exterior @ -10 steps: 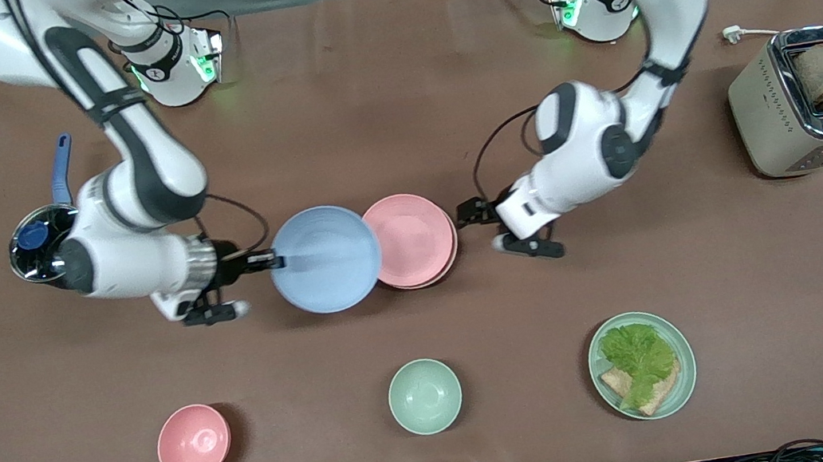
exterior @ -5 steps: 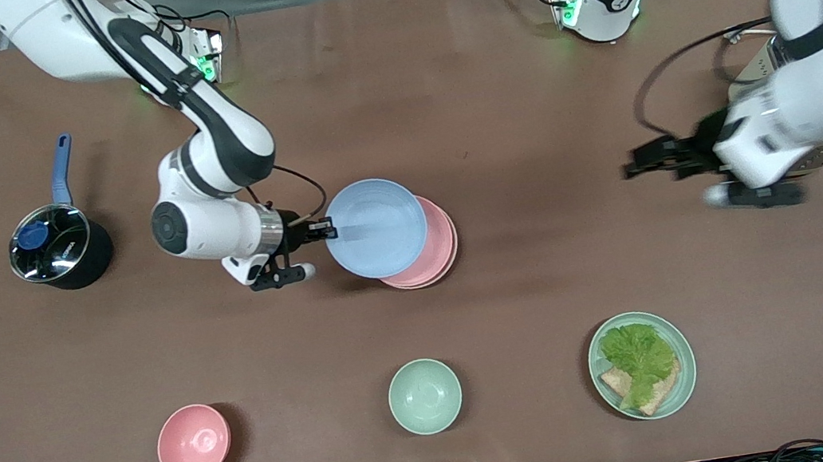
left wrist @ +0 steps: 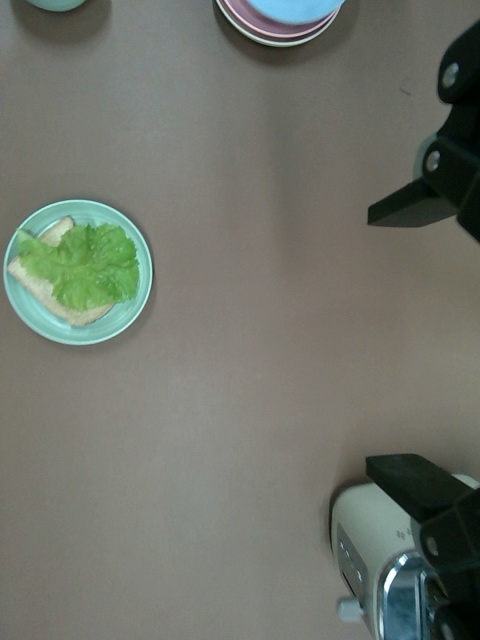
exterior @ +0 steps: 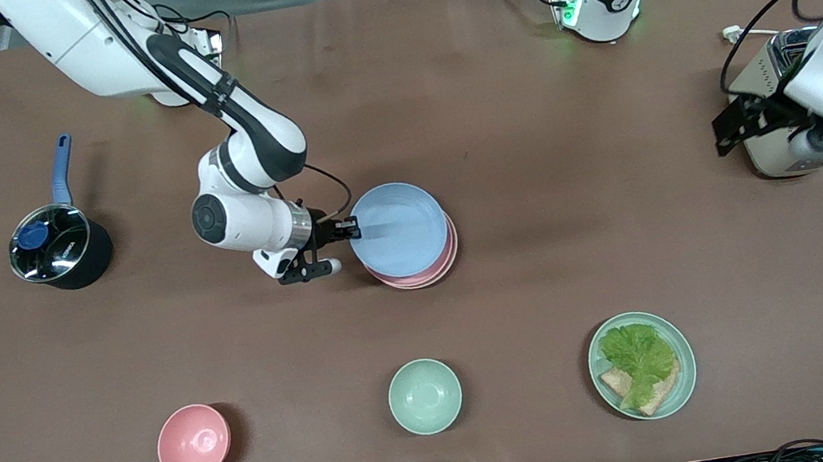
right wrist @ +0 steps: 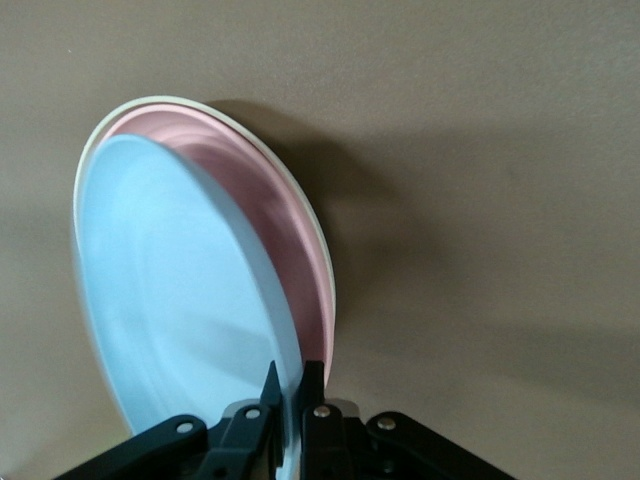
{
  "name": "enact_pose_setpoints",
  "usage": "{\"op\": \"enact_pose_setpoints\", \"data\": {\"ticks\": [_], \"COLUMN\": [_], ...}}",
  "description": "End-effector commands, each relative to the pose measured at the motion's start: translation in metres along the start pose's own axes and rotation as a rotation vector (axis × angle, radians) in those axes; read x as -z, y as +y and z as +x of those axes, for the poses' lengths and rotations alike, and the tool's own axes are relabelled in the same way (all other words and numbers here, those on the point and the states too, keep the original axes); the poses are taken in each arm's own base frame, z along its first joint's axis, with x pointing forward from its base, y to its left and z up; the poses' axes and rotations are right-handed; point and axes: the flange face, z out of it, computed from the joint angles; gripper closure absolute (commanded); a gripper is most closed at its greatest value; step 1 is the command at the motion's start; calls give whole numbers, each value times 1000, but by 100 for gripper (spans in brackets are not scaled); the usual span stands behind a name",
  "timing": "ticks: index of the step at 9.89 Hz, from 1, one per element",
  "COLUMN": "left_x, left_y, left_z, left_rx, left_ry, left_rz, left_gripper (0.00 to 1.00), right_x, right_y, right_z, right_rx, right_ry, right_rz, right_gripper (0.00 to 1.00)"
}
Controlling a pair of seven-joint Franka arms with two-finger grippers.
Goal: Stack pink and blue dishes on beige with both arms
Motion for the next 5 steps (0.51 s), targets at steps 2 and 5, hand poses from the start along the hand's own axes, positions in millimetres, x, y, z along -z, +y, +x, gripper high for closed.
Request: {"op": "enact_pose_setpoints", "data": {"ticks": [2, 5], "left_x": [12, 62], "left_y": [-11, -21], "left_z": [-19, -26], "left_rx": [28, 35], "left_ry": [16, 41], "left_rz": [28, 27], "left_gripper": [0, 0], "right_x": [6, 95], "right_y": [-2, -4], "right_z": [1, 11], "right_rx": [-9, 2], "right_ry": [10, 88], "right_rz": [8, 0], "right_gripper": [0, 0]}}
